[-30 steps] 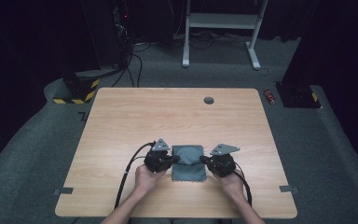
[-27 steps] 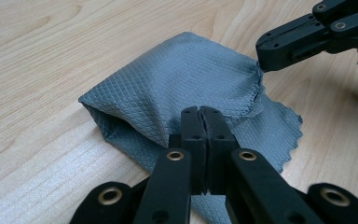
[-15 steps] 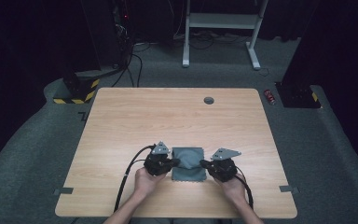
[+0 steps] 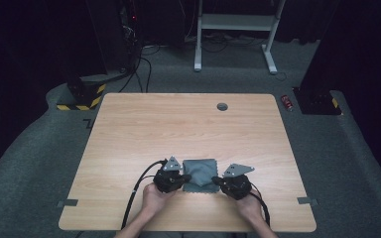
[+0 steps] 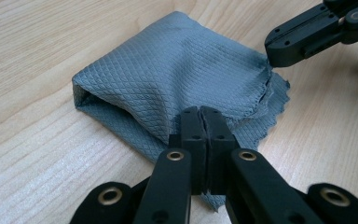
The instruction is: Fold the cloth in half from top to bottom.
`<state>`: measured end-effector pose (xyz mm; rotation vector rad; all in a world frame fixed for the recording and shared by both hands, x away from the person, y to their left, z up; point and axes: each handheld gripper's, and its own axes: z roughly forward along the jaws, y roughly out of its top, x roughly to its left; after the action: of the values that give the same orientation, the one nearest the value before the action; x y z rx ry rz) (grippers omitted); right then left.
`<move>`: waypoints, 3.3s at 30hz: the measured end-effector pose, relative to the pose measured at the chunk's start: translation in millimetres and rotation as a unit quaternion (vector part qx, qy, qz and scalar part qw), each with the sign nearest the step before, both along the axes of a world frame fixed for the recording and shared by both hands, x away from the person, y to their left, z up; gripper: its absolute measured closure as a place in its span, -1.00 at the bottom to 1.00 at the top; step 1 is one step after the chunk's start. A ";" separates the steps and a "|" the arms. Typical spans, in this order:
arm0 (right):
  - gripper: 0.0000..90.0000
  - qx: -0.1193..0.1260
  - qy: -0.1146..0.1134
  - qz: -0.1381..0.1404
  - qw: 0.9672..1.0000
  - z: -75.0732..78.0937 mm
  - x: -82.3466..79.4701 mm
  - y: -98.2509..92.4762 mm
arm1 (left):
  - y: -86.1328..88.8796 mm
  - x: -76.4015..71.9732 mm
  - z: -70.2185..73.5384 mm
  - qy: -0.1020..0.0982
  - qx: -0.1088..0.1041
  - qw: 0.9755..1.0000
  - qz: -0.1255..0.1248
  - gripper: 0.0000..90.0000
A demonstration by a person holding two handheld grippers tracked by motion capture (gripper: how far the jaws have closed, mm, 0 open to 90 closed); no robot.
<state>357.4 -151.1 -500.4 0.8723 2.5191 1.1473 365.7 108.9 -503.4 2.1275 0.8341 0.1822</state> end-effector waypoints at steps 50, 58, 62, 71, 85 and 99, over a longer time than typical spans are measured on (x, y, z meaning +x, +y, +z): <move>0.81 0.018 0.005 0.000 1.000 1.2 -8.0 -0.3 | 0.9 -11.0 6.7 -0.033 0.003 0.999 0.018 0.64; 0.86 -0.005 0.013 -0.001 1.000 -11.0 -6.3 7.6 | -9.9 -8.2 -6.4 -0.021 0.019 1.000 0.013 0.57; 0.84 -0.009 0.018 -0.001 1.000 -14.5 -9.8 2.0 | -8.7 -13.3 -10.7 -0.020 0.036 0.999 0.005 0.51; 0.79 -0.017 0.016 -0.004 1.000 -17.6 -13.9 -7.2 | 5.4 -23.6 -14.4 -0.017 0.047 0.999 0.015 0.28; 0.78 0.006 -0.002 -0.038 0.999 0.1 7.4 -4.2 | 8.3 6.8 4.1 -0.012 0.018 0.997 0.073 0.13; 0.54 0.012 0.022 -0.108 0.994 -5.4 65.8 9.5 | -6.6 53.6 -6.2 0.002 0.065 0.991 0.115 0.10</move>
<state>423.2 -141.6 -505.8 1.1565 2.3782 1.1013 419.3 102.3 -509.6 2.1488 1.0966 0.3608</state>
